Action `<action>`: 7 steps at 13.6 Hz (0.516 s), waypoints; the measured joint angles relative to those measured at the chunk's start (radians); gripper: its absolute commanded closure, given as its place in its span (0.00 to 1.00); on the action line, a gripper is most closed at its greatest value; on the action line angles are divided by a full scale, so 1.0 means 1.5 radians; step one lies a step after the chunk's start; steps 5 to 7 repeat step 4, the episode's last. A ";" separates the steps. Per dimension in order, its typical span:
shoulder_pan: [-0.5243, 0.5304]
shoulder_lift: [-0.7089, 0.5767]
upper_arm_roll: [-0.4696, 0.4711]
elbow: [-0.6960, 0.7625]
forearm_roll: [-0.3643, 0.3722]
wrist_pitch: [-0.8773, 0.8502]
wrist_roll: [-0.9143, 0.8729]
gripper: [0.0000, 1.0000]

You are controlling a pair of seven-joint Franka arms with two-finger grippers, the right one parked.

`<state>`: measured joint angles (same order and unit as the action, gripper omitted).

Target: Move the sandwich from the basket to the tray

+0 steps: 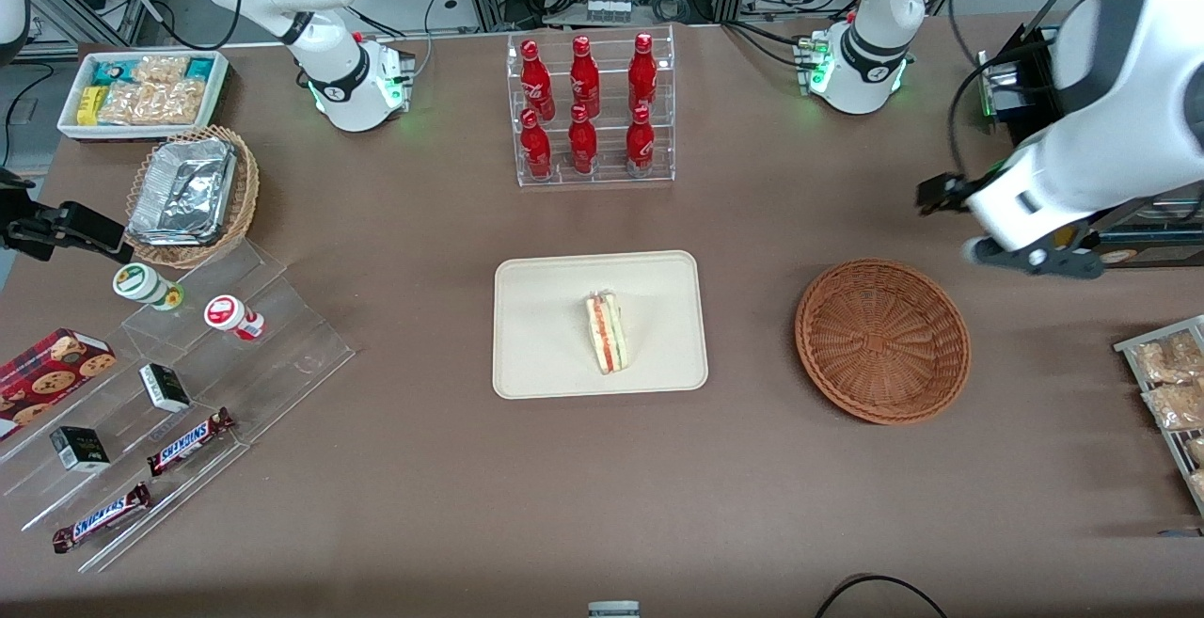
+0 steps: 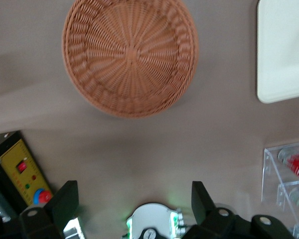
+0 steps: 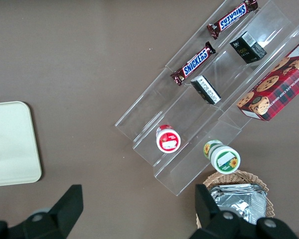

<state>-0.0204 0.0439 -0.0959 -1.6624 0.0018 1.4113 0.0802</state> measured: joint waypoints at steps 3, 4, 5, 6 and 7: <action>0.001 -0.012 0.029 0.023 0.004 -0.034 0.025 0.00; 0.001 -0.017 0.034 0.029 0.009 -0.035 0.025 0.00; 0.001 -0.017 0.034 0.029 0.009 -0.035 0.025 0.00; 0.001 -0.017 0.034 0.029 0.009 -0.035 0.025 0.00; 0.001 -0.017 0.034 0.029 0.009 -0.035 0.025 0.00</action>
